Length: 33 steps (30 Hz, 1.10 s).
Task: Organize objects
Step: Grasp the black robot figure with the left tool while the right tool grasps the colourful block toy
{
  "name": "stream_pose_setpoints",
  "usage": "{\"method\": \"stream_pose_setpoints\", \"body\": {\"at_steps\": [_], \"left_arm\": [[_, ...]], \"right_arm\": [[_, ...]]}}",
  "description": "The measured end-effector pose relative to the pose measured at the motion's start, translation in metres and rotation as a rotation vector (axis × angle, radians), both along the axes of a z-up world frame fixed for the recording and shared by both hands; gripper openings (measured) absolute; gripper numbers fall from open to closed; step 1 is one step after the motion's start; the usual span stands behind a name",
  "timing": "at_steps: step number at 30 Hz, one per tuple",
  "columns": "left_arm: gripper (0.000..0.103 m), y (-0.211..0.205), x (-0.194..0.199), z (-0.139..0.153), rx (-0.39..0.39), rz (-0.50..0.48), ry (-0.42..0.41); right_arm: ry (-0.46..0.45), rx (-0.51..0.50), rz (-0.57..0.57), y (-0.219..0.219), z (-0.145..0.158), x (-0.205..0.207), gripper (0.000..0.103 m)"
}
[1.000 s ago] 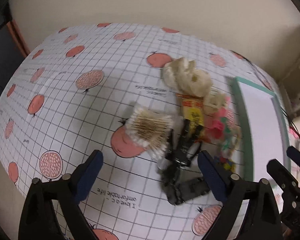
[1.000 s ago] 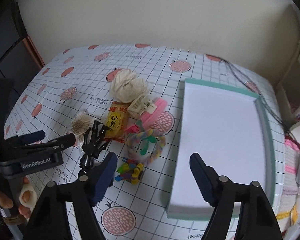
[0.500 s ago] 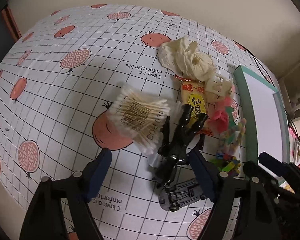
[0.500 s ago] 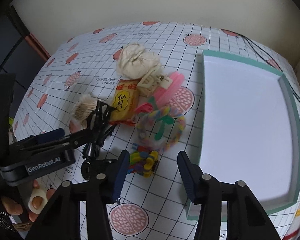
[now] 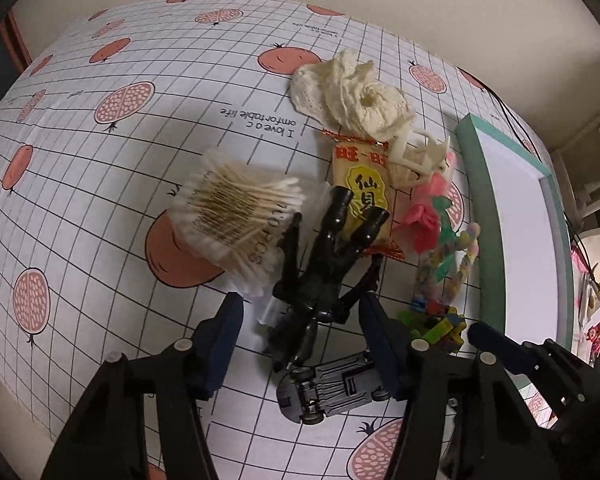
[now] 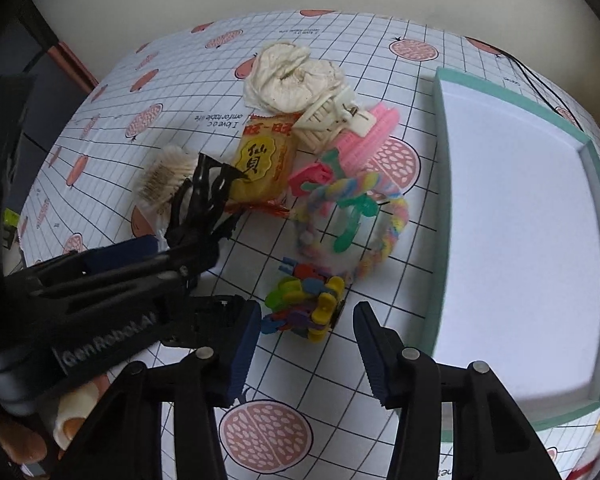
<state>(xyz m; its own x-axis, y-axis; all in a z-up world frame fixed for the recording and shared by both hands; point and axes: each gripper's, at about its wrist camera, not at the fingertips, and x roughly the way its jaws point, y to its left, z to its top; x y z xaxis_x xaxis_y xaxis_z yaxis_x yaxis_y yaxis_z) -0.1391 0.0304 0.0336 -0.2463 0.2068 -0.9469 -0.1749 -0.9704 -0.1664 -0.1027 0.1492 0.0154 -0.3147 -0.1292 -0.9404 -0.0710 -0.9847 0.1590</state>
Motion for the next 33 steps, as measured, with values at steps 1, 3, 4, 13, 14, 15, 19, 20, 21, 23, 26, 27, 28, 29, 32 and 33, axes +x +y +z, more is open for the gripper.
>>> {"method": "stream_pose_setpoints", "body": {"at_steps": [1,3,4,13,14,15,19,20,21,23,26,27,28,29,32,33], "left_arm": [[0.06,0.001,0.0,-0.001,-0.002,-0.002,-0.003],[0.059,0.004,-0.001,-0.005,-0.002,-0.005,-0.01],[0.059,0.005,-0.001,-0.006,-0.005,-0.004,-0.011],[0.043,0.005,-0.003,-0.017,0.009,0.003,-0.035],[0.042,0.005,-0.003,-0.018,0.009,0.002,-0.036],[0.042,0.005,-0.002,-0.018,0.01,0.002,-0.036],[0.039,0.004,-0.001,-0.016,0.015,-0.002,-0.026],[0.039,0.003,-0.001,-0.015,0.017,-0.003,-0.022],[0.039,0.003,0.0,-0.013,0.02,-0.004,-0.016],[0.039,0.003,0.002,-0.01,0.017,-0.005,-0.001],[0.039,0.003,0.005,-0.004,0.012,-0.004,0.025],[0.039,0.002,0.006,-0.001,0.018,-0.004,0.031],[0.039,0.001,0.007,0.002,0.025,-0.003,0.038],[0.039,-0.001,0.009,0.006,0.031,0.003,0.052],[0.039,-0.006,0.014,0.016,0.053,0.013,0.084],[0.039,-0.005,0.014,0.019,0.062,0.015,0.095]], "right_arm": [[-0.003,-0.002,-0.001,-0.001,-0.001,-0.001,0.051],[-0.007,-0.01,-0.002,-0.002,-0.004,-0.002,0.051],[-0.009,-0.008,-0.004,-0.003,-0.005,-0.003,0.051],[-0.042,0.003,-0.013,-0.001,-0.013,-0.005,0.046],[-0.041,0.006,-0.013,-0.001,-0.013,-0.005,0.046],[-0.041,0.003,-0.013,-0.001,-0.013,-0.006,0.045],[-0.032,-0.009,-0.02,0.001,-0.009,-0.004,0.044],[-0.027,-0.012,-0.021,0.001,-0.007,-0.004,0.044],[-0.019,-0.018,-0.025,0.002,-0.004,-0.003,0.044],[-0.006,-0.029,-0.03,0.003,0.001,-0.001,0.044],[0.032,-0.043,-0.029,0.004,0.012,0.003,0.044],[0.045,-0.044,-0.03,0.004,0.015,0.005,0.044],[0.057,-0.047,-0.034,0.006,0.019,0.006,0.044],[0.068,-0.054,-0.04,0.007,0.023,0.007,0.044],[0.108,-0.06,-0.066,0.016,0.033,0.011,0.044],[0.127,-0.047,-0.079,0.021,0.037,0.012,0.044]]}}
